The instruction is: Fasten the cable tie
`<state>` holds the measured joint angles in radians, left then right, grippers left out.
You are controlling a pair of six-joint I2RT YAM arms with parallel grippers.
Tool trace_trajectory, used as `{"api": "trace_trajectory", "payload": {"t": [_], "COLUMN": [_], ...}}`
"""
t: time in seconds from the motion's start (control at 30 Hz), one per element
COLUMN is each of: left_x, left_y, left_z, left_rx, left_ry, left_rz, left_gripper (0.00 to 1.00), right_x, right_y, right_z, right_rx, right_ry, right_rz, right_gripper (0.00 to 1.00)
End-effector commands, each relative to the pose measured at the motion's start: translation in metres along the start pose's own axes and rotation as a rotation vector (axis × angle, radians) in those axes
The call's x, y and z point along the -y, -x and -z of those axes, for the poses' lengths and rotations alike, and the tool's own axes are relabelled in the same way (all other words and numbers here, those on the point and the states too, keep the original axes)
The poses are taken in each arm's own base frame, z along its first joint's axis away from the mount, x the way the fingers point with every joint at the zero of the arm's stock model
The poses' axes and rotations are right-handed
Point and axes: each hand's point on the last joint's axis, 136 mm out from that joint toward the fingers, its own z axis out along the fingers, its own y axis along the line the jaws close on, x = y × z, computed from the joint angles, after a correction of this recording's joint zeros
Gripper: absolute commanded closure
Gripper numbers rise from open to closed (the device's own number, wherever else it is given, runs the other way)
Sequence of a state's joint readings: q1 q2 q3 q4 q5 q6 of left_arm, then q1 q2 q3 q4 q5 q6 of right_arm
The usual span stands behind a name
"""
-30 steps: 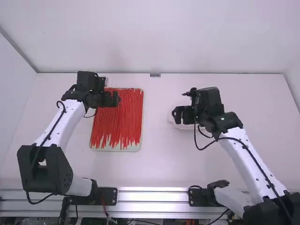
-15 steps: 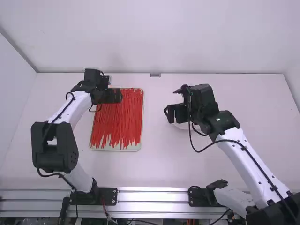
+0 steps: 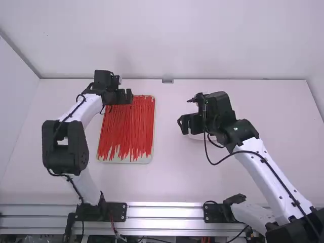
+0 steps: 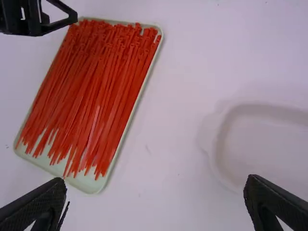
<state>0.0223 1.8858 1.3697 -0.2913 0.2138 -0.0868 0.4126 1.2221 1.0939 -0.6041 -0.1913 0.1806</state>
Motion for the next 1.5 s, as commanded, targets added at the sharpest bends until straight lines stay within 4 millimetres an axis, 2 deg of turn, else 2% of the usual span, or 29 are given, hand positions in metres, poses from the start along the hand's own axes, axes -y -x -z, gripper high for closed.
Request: {"api": "trace_trajectory", "payload": {"t": [0.0,0.13,0.23,0.3,0.53,0.73,0.8,0.87,1.03,1.1,1.47], "left_x": [0.0,-0.001,0.005,0.0,-0.001,0.003,0.002,0.003,0.0,0.0,0.002], "left_y": [0.002,-0.003,-0.007,-0.01,-0.015,-0.023,-0.023,-0.02,-0.015,-0.014,-0.016], "left_z": [-0.01,-0.021,-0.033,-0.042,-0.056,-0.067,-0.067,-0.067,-0.066,-0.066,-0.071], "left_rx": [0.0,-0.011,-0.02,-0.022,-0.027,-0.046,-0.043,-0.034,-0.013,-0.008,-0.01], "left_ry": [-0.015,-0.019,-0.061,-0.057,-0.069,-0.085,-0.084,-0.087,-0.083,-0.083,-0.088], "left_rz": [0.0,0.016,-0.009,0.003,-0.001,0.0,0.0,-0.003,-0.003,-0.003,-0.008], "left_gripper": [0.01,0.01,0.01,0.0,0.01,0.15,0.22,0.35,0.45,0.48,0.48], "right_x": [-0.001,-0.001,-0.001,-0.001,-0.001,-0.002,-0.002,-0.002,-0.002,-0.002,-0.002], "right_y": [0.009,0.009,0.009,0.009,0.009,0.009,0.009,0.009,0.009,0.008,0.008], "right_z": [0.005,0.005,0.005,0.005,0.005,0.005,0.005,0.005,0.006,0.005,0.005], "right_rx": [0.022,0.02,0.02,0.02,0.019,0.019,0.019,0.019,0.02,0.019,0.019], "right_ry": [-0.005,-0.006,-0.006,-0.006,-0.005,-0.002,-0.002,-0.003,-0.002,-0.003,-0.003], "right_rz": [-0.001,-0.002,-0.002,-0.002,-0.003,-0.003,-0.002,-0.002,-0.002,-0.002,-0.002], "right_gripper": [0.02,0.01,0.01,0.01,0.01,0.02,0.01,0.01,0.01,0.02,0.01]}}
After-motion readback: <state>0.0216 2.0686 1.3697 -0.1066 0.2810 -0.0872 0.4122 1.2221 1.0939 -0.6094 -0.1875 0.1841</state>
